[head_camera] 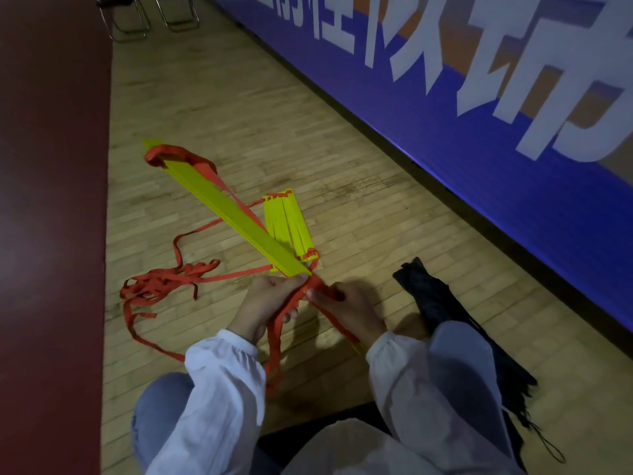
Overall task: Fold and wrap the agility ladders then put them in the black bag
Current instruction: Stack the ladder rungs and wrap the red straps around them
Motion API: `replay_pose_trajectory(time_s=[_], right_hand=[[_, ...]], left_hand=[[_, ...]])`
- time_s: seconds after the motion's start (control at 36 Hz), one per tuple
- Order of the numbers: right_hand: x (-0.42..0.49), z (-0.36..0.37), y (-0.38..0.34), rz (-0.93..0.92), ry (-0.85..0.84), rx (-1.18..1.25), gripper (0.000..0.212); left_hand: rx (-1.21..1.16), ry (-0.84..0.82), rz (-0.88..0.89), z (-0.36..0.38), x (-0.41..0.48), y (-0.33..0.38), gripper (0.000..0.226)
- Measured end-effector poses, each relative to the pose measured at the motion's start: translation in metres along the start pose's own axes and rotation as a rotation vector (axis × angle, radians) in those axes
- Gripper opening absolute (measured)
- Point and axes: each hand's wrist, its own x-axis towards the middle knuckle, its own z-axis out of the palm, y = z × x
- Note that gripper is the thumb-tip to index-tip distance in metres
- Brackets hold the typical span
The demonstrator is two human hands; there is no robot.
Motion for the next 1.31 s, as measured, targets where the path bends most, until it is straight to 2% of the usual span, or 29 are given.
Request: replay_pose_trajectory(time_s=[0.08, 0.17, 0.19, 0.31, 0.33, 0.42, 0.44, 0.53, 0.69, 0.81, 0.92, 1.0, 1.19, 1.22, 1.31], right_hand=[[0.000, 0.002, 0.000, -0.012, 0.010, -0.048, 0.047], [-0.004, 0.004, -0.002, -0.020, -0.005, -0.059, 0.067], [-0.005, 0.003, -0.004, -0.015, -0.028, -0.061, 0.067], [-0.009, -0.010, -0.022, 0.081, -0.207, -0.072, 0.038], [-0.009, -0.013, -0.025, 0.119, -0.249, -0.063, 0.038], [-0.007, -0.018, -0.028, 0.222, -0.412, 0.046, 0.059], [-0.008, -0.018, -0.029, 0.255, -0.490, 0.105, 0.060], [-0.013, -0.019, -0.032, 0.278, -0.618, 0.186, 0.045], [-0.019, -0.017, -0.041, 0.139, -0.479, 0.214, 0.026], [-0.018, -0.012, -0.042, 0.009, -0.412, 0.192, 0.015], [-0.017, -0.009, -0.036, -0.043, -0.359, 0.065, 0.013], [-0.015, -0.006, -0.031, -0.034, -0.337, -0.030, 0.019], [-0.011, 0.003, -0.017, -0.025, -0.212, -0.158, 0.051], [-0.011, 0.005, -0.016, -0.035, -0.192, -0.163, 0.050], [-0.014, 0.008, -0.015, -0.065, -0.142, -0.200, 0.022]], left_hand=[[0.047, 0.071, 0.058, 0.006, 0.001, -0.002, 0.038], [0.071, 0.113, 0.120, 0.006, 0.004, -0.007, 0.041], [0.069, 0.120, 0.131, 0.006, 0.005, -0.009, 0.041], [0.040, 0.075, 0.196, 0.001, 0.002, -0.009, 0.039], [0.021, 0.043, 0.209, -0.001, 0.001, -0.009, 0.038], [-0.028, -0.062, 0.256, -0.007, -0.005, -0.008, 0.035], [-0.034, -0.092, 0.274, -0.009, -0.006, -0.008, 0.032], [-0.030, -0.155, 0.305, -0.012, -0.012, -0.004, 0.026], [0.042, -0.208, 0.289, -0.015, -0.018, 0.007, 0.027], [0.100, -0.263, 0.200, -0.022, -0.015, 0.008, 0.026], [0.116, -0.316, 0.053, -0.031, -0.009, 0.015, 0.042], [0.094, -0.266, -0.020, -0.033, -0.004, 0.018, 0.048], [0.113, -0.148, -0.017, -0.023, -0.002, 0.018, 0.039], [0.131, -0.124, -0.014, -0.021, -0.002, 0.019, 0.038], [0.176, -0.051, -0.016, -0.013, -0.003, 0.019, 0.034]])
